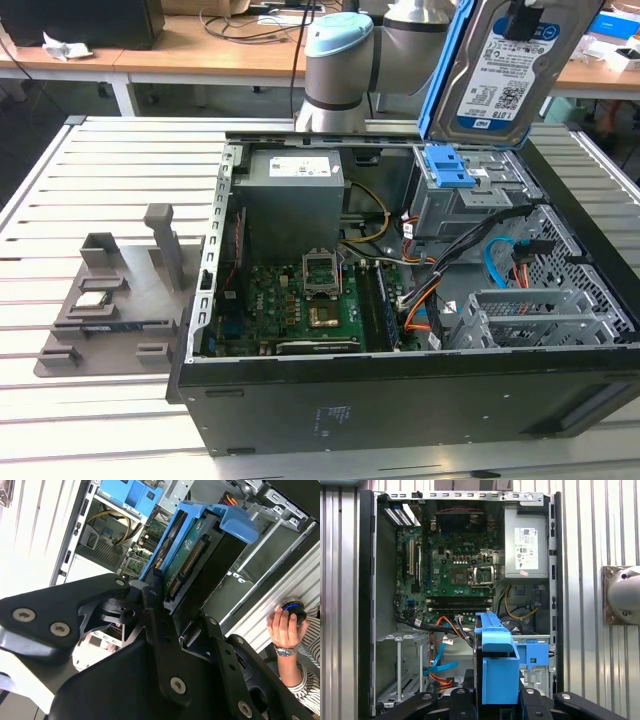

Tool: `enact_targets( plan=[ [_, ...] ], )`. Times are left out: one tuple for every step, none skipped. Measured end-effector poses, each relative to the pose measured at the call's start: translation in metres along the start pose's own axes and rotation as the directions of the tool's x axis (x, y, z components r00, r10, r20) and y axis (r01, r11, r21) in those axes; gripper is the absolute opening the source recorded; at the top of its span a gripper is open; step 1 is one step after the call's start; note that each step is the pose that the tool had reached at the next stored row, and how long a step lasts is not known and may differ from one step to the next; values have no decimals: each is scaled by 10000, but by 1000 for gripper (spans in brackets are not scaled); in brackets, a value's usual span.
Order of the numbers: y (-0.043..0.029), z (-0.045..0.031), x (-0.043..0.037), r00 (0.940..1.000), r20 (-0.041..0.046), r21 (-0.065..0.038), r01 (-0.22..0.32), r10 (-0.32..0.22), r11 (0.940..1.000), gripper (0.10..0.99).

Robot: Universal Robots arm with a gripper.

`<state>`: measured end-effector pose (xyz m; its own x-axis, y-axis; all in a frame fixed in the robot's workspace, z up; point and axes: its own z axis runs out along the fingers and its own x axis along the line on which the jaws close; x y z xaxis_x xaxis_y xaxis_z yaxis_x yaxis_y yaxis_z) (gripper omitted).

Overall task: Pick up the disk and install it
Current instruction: 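Pick up the disk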

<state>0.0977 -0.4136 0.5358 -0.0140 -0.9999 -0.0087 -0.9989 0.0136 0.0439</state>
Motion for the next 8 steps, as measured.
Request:
enact_targets(
  plan=[
    [0, 1, 14, 10000, -1, 0, 1, -1, 10000, 365],
    [-1, 1, 21, 10000, -1, 1, 0, 0, 10000, 365],
    [-1, 2, 32, 10000, -1, 0, 0, 0, 10000, 365],
    [-1, 3, 48, 10000, -1, 1, 0, 0, 10000, 365],
    [-1, 5, 67, 10000, -3, 0, 0, 0, 10000, 365],
    [-1, 6, 77, 10000, -2, 0, 0, 0, 10000, 365],
    [-2, 7, 85, 10000, -2, 0, 0, 0, 10000, 365],
    [-2, 9, 97, 10000, -2, 0, 0, 0, 10000, 365]
  ],
)
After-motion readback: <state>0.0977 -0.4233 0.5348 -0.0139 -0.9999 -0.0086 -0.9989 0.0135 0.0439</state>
